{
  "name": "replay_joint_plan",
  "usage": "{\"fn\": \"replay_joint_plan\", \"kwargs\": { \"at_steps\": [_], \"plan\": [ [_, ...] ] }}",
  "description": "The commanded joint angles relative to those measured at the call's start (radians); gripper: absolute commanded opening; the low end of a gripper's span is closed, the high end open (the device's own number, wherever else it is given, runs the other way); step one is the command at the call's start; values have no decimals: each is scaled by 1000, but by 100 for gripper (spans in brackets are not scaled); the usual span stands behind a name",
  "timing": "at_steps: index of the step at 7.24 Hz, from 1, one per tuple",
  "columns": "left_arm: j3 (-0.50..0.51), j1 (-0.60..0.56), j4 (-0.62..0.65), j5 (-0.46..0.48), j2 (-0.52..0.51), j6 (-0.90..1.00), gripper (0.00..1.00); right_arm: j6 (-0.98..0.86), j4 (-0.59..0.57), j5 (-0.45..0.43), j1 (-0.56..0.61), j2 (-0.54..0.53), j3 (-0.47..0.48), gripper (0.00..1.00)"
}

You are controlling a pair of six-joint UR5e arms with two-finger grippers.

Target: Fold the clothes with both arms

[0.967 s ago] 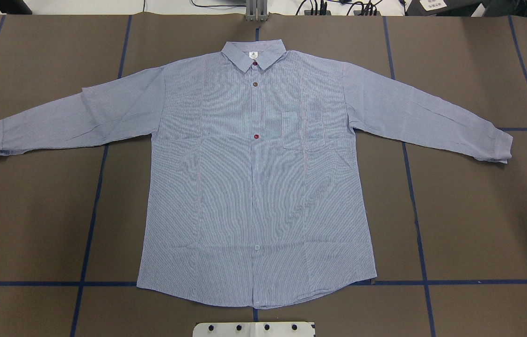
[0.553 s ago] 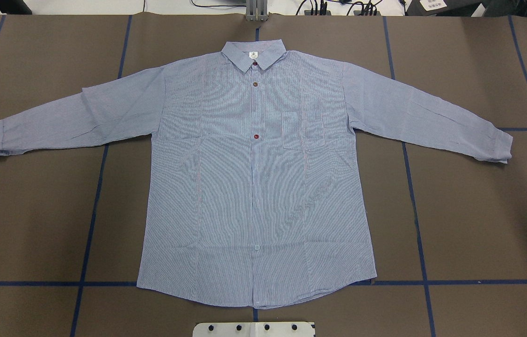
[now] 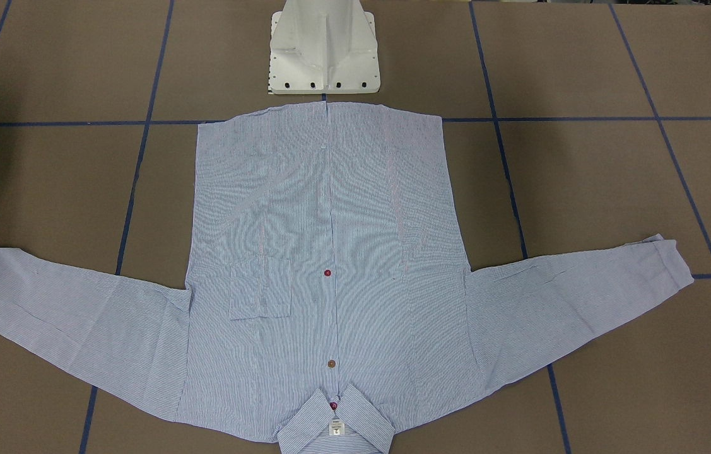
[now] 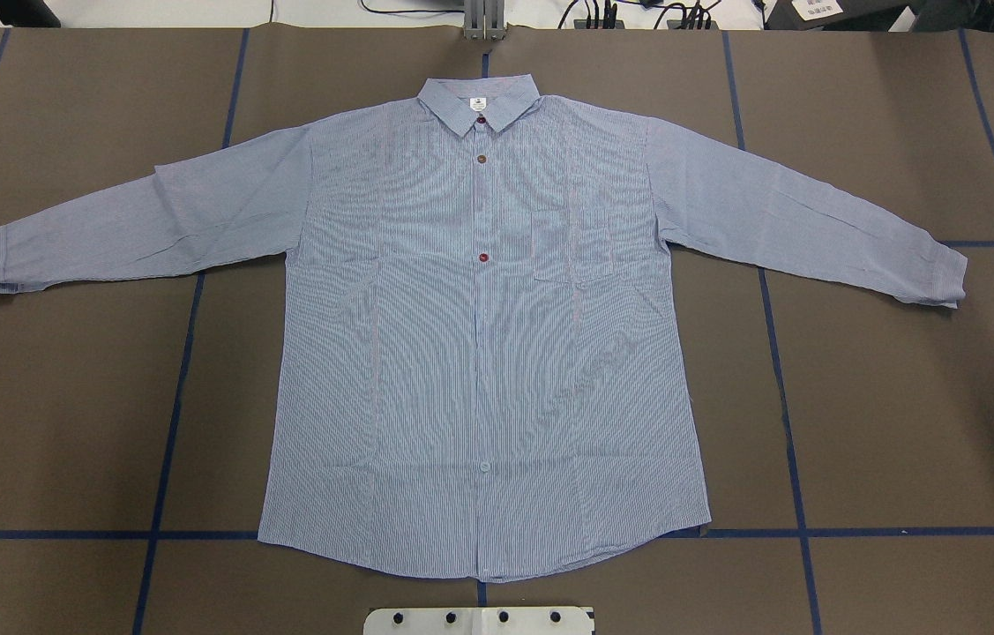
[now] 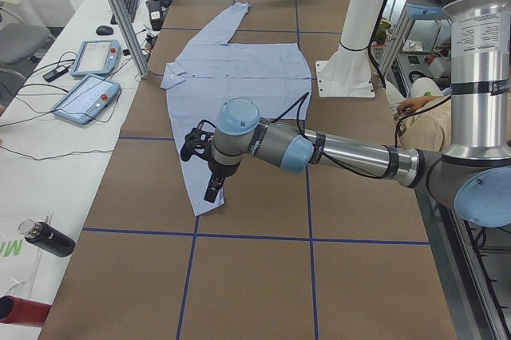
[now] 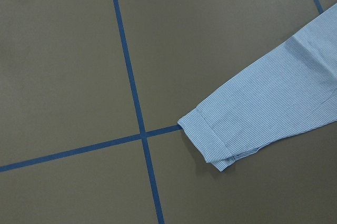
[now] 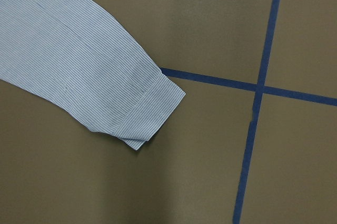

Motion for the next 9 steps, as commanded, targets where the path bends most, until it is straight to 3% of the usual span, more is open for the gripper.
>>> {"fn": "replay_joint_plan", "kwargs": {
  "at_steps": [1,2,4,5,6,9],
  "plan": [
    [11,4,-85,-3,9,-6,100,190,46,23,-36,32,-55,100],
    [32,4,-96,-3,10,-5,100,492,219,15,-102,62,-137,100],
    [55,4,-97,-1,4,-5,100,852,690,-83,-229,72,-364,99],
    [57,4,-97,-3,3,-5,100,1042,773,-115,-273,84,-397,98],
    [57,5,-97,-3,-1,-5,100,1120,789,-122,-299,83,-394,96],
    [78,5,-97,-3,-7,-5,100,1166,789,-122,-305,70,-396,93]
  ]
}}
